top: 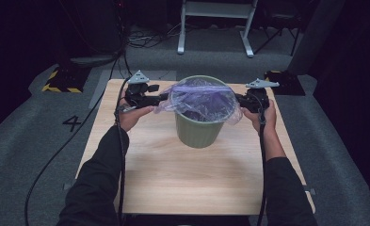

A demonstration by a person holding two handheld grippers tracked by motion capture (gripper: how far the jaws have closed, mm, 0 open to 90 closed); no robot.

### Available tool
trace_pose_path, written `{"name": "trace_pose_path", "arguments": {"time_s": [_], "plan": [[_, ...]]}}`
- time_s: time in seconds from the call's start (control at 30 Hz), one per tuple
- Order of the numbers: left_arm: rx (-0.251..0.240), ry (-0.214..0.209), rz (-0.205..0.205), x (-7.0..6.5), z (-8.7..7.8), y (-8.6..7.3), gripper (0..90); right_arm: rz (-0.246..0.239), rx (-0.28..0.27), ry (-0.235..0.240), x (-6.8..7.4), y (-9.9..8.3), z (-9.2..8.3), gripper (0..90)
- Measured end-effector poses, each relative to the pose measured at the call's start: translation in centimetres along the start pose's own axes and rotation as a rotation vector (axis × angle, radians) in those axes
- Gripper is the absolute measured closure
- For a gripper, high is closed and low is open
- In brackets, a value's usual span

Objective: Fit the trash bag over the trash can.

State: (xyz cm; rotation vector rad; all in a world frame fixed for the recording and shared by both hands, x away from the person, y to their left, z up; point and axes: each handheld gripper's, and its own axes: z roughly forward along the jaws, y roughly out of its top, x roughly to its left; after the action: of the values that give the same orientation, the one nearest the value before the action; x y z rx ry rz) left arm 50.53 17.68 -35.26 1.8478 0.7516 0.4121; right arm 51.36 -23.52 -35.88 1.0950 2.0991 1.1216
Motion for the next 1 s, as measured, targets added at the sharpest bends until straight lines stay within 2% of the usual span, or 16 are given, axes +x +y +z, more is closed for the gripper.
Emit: {"name": "trace_pose_path", "arguments": {"time_s": [0.07, 0.1, 0.17, 0.2, 0.27, 0.33, 0.37, 0.5, 0.6, 0.63, 0.67, 0.7, 0.8, 0.83, 0.9, 1.0], "plan": [[-0.036, 0.032, 0.057, -0.7, -1.2, 0.0, 30.7, 0.0, -0.016, -0.004, 0.0, -0.1, -0.2, 88.6], [-0.034, 0.028, 0.083, -1.0, -1.7, 0.0, 29.1, -0.001, -0.014, -0.007, -0.1, -0.2, -0.3, 88.6], [-0.054, -0.028, 0.1, -1.9, -3.1, 0.2, 21.2, 0.004, -0.023, -0.01, -0.2, -0.3, -0.7, 88.6], [-0.054, -0.028, 0.1, -1.9, -3.1, 0.2, 20.7, 0.004, -0.023, -0.01, -0.2, -0.3, -0.7, 88.6], [-0.083, -0.055, 0.146, -2.8, -4.0, 0.3, 19.4, 0.0, -0.022, -0.013, -0.2, -0.2, -0.8, 88.5], [-0.077, -0.062, 0.187, -3.9, -4.6, 0.5, 16.0, -0.003, -0.023, -0.013, -0.2, -0.1, -0.9, 88.4], [-0.093, -0.082, 0.205, -4.6, -5.0, 0.5, 16.1, -0.006, -0.02, -0.013, -0.1, -0.1, -0.9, 88.3], [-0.067, -0.131, 0.29, -6.8, -5.1, 0.6, 15.0, -0.016, -0.016, -0.005, 0.2, 0.1, -1.0, 88.0], [-0.008, -0.138, 0.346, -8.1, -4.3, 0.7, 16.4, -0.027, -0.01, -0.001, 0.5, 0.2, -1.0, 87.4], [0.017, -0.112, 0.357, -8.3, -4.0, 0.7, 33.3, -0.03, -0.007, -0.002, 0.6, 0.3, -0.9, 87.2], [0.036, -0.081, 0.366, -8.4, -3.7, 0.7, 33.3, -0.03, -0.007, -0.002, 0.6, 0.3, -0.9, 87.2], [0.068, -0.054, 0.373, -8.4, -3.3, 0.7, 39.1, -0.029, -0.008, -0.003, 0.6, 0.3, -0.9, 87.2], [0.082, -0.077, 0.385, -8.4, -3.0, 0.5, 64.6, -0.019, -0.015, 0.0, 0.5, 0.2, -1.1, 87.2], [0.09, -0.089, 0.411, -8.5, -2.9, 0.4, 69.9, -0.02, -0.014, 0.002, 0.5, 0.1, -1.1, 87.2], [0.091, -0.086, 0.426, -8.5, -3.0, 0.3, 83.3, -0.023, -0.013, 0.003, 0.5, 0.1, -1.1, 87.2], [0.08, -0.13, 0.425, -8.6, -3.2, 0.1, 89.6, -0.018, -0.01, -0.004, 0.4, 0.0, -1.2, 87.2]]}}
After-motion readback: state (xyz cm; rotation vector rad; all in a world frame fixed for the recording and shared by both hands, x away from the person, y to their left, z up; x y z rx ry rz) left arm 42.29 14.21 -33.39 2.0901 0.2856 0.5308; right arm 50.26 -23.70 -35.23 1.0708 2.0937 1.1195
